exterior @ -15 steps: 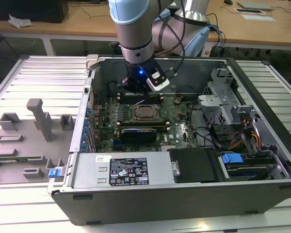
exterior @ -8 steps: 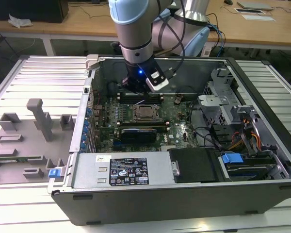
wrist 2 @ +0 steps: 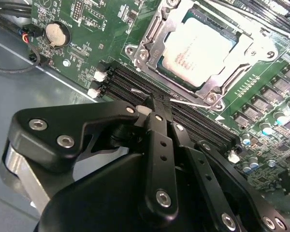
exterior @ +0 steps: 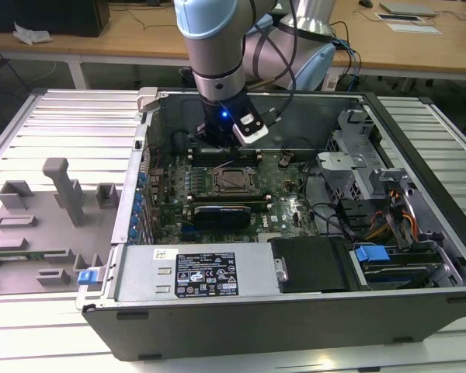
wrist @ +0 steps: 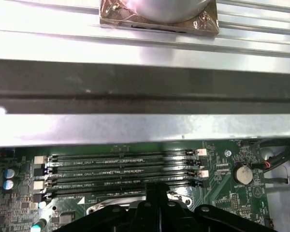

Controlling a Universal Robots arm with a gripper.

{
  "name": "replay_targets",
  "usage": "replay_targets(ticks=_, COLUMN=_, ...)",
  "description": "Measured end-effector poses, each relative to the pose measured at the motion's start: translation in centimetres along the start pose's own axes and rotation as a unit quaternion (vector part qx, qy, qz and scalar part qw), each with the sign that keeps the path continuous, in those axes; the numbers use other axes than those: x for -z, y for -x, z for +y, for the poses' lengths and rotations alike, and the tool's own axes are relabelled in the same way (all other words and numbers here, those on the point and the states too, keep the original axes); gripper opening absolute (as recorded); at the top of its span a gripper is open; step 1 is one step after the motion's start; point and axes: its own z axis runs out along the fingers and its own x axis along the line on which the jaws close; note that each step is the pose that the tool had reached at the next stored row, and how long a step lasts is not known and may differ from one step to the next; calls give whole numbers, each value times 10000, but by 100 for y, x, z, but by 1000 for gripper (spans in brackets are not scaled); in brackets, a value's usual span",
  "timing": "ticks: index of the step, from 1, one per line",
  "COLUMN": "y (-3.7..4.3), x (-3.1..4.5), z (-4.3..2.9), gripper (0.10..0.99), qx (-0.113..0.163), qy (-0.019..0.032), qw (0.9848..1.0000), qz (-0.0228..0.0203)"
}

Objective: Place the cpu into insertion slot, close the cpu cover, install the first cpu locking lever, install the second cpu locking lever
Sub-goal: 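Install the first cpu locking lever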

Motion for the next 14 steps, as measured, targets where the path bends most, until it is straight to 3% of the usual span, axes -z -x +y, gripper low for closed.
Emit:
replay_targets(ticks=4, y=-8, x=-37, z=-8, gripper=106, qx=-56, qy=-15, qw=10000, qz=-43)
replay_targets(ticks=8, y=-10, x=-39, z=-7, gripper=106, qx=-57, qy=-13, qw=10000, qz=-45)
replay_targets(ticks=10, y=-15, x=-44, z=-8, gripper=106, qx=-49, qy=-14, qw=9999, qz=-111)
replay_targets(ticks=12, y=-23, x=-51, z=-10, gripper=106, qx=-39, qy=-24, qw=9998, qz=-213)
replay_targets(ticks=14, y=-46, x=-64, z=-13, gripper=106, qx=-76, qy=-48, qw=9997, qz=-247)
